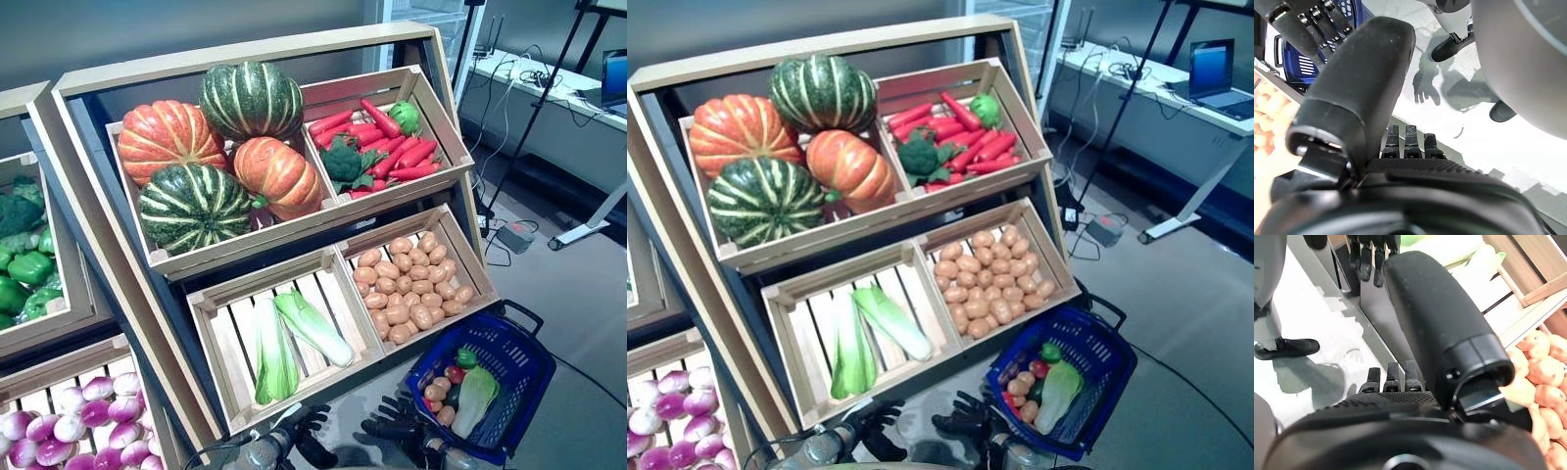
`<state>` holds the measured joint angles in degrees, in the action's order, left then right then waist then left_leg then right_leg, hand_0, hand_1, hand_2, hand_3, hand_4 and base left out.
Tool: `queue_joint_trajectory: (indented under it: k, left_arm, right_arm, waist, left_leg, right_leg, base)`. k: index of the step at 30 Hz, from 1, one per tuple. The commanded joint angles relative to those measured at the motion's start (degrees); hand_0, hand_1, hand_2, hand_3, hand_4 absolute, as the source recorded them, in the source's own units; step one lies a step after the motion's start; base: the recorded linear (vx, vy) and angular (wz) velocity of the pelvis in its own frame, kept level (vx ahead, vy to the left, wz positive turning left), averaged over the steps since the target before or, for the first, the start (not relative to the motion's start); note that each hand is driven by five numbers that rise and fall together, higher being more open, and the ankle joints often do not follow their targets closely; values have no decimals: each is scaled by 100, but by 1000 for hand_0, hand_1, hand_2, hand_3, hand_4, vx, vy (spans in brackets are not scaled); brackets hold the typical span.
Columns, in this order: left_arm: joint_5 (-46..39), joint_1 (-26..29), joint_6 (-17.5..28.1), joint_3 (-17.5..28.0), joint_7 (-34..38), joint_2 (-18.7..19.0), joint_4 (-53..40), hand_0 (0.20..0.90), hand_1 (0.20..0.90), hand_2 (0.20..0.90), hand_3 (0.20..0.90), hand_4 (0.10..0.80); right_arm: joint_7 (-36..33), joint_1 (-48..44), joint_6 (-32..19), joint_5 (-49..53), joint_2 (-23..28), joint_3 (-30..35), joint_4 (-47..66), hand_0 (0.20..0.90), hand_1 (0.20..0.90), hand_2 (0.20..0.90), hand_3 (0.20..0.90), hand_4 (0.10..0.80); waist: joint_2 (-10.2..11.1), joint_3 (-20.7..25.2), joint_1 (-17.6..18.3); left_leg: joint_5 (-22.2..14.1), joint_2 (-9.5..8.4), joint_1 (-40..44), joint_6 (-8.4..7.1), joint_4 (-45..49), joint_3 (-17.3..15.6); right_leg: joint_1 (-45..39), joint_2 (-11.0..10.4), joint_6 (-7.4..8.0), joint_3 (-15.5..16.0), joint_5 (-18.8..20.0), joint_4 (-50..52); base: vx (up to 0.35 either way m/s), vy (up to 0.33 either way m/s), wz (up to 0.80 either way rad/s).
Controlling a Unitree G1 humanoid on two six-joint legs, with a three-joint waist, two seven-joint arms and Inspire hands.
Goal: Put vegetables into the basket
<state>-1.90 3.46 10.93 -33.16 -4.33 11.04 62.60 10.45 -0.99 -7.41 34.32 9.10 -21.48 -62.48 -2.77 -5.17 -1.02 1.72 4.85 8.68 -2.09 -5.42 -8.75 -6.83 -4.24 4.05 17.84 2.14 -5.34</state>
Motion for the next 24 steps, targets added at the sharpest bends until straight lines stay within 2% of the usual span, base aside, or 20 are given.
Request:
queue_joint_trajectory:
  k: [1, 9, 14, 16, 21, 23, 24]
  left_arm:
    - [-5, 591, 390, -104, 61, -57, 90, 900, 900, 900, 900, 800]
    - [-150, 532, 680, -142, -15, -62, -107, 900, 900, 900, 900, 800]
    - [-756, 498, 1025, -29, -243, -22, -405, 900, 900, 900, 900, 800]
    - [-994, 451, 1147, 35, -407, 33, -675, 900, 900, 900, 900, 800]
    - [-1640, 330, 1389, 215, -692, 223, -1390, 900, 900, 900, 900, 800]
    - [-2074, 154, 1521, 402, -970, 493, -2359, 900, 900, 900, 900, 800]
    - [-2099, 139, 1531, 409, -988, 511, -2402, 900, 900, 900, 900, 800]
  right_arm:
    - [-367, -612, -644, -105, -186, -276, 290, 900, 900, 900, 900, 800]
    - [-570, -568, -792, 67, -214, -194, 436, 900, 900, 900, 900, 800]
    - [-576, -516, -1087, 2, -198, -196, 579, 900, 900, 900, 900, 800]
    - [-864, -493, -1393, -327, -144, -245, 787, 900, 900, 900, 900, 800]
    - [-1084, -423, -1468, -290, -28, -243, 1395, 900, 900, 900, 900, 800]
    - [-1264, -293, -1373, -320, 108, -205, 2184, 900, 900, 900, 900, 800]
    - [-1281, -280, -1380, -334, 114, -203, 2220, 900, 900, 900, 900, 800]
  waist:
    - [220, -296, 26]
    - [165, -342, 68]
    - [147, -357, 75]
    - [136, -367, 66]
    - [141, -412, 63]
    - [150, -444, 35]
    - [151, -443, 34]
  left_leg:
    - [-566, -331, 149, 172, 42, -73]
    - [-584, -337, 146, 183, 42, -97]
    - [-597, -335, 147, 179, 42, -109]
    - [-601, -336, 153, 178, 42, -96]
    - [-615, -339, 165, 172, 42, -89]
    - [-631, -332, 165, 182, 42, -99]
    - [-631, -332, 164, 182, 42, -98]
  right_leg:
    - [-540, -121, -58, 163, -553, 34]
    - [-510, -128, -64, 120, -551, 34]
    - [-501, -134, -73, 98, -560, 34]
    - [-506, -137, -84, 96, -564, 34]
    - [-528, -140, -89, 102, -570, 34]
    - [-538, -143, -102, 140, -585, 34]
    - [-538, -143, -103, 142, -585, 34]
  base:
    - [0, 0, 0]
    - [0, 0, 0]
    - [0, 0, 0]
    - [0, 0, 0]
    - [0, 0, 0]
    - [0, 0, 0]
    - [0, 0, 0]
